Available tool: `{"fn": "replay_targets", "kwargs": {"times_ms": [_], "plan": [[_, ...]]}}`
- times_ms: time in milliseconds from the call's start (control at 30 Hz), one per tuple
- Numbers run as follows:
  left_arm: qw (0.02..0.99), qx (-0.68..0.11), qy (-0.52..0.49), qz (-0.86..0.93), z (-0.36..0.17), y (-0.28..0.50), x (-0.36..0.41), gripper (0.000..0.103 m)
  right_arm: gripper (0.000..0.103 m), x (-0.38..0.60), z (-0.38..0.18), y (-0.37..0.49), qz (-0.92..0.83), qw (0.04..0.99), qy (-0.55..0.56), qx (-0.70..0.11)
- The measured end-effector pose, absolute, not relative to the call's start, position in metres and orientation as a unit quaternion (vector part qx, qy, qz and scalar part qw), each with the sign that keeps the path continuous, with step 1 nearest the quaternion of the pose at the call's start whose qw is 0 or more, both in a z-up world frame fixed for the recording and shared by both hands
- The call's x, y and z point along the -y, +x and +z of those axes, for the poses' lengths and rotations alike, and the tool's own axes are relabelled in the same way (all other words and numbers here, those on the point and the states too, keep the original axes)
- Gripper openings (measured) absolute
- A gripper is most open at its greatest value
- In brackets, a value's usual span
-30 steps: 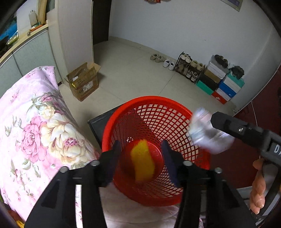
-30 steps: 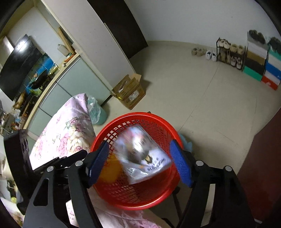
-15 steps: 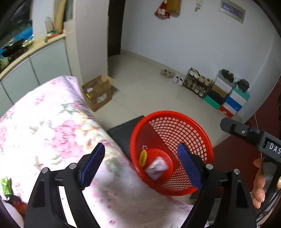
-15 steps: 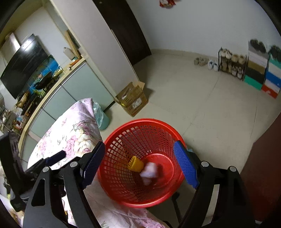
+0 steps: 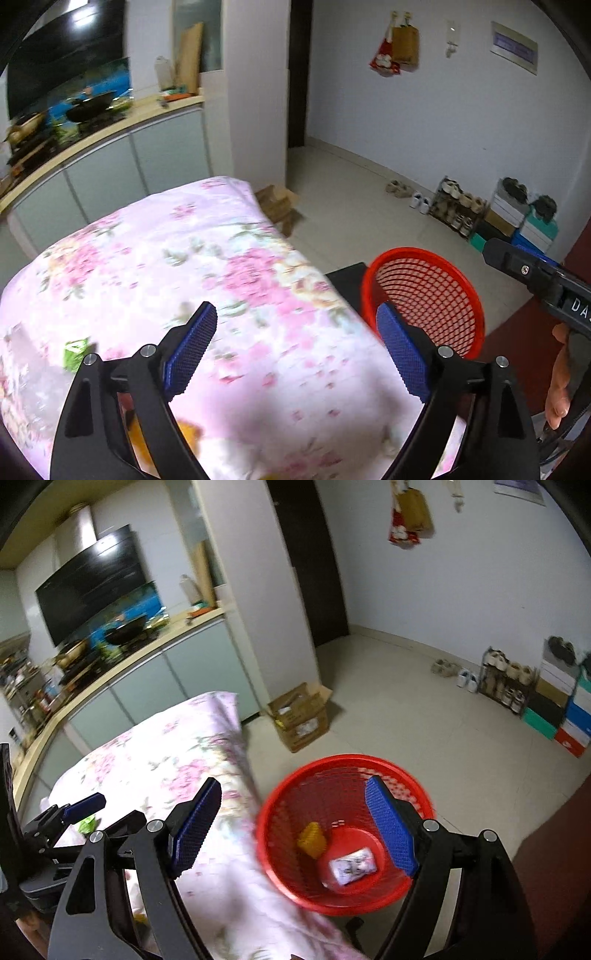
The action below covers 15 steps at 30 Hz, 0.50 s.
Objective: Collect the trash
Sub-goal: 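Move both open tools back over the trash on the bedspread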
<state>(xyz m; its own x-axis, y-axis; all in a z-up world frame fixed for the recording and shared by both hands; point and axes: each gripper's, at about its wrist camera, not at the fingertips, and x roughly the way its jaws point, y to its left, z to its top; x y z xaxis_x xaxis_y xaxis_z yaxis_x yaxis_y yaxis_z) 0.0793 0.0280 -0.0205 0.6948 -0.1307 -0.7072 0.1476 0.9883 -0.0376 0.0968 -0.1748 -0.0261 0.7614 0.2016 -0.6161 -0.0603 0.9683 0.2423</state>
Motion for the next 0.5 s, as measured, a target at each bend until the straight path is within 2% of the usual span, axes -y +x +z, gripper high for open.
{"fn": "replay_targets", "kwargs": {"times_ms": [500], "plan": [[0.932, -0.358, -0.047, 0.019, 0.007, 0.025, -0.142, 0.085, 0.079, 0.091, -0.021, 0.083, 0.161, 0.920, 0.071, -0.349]]}}
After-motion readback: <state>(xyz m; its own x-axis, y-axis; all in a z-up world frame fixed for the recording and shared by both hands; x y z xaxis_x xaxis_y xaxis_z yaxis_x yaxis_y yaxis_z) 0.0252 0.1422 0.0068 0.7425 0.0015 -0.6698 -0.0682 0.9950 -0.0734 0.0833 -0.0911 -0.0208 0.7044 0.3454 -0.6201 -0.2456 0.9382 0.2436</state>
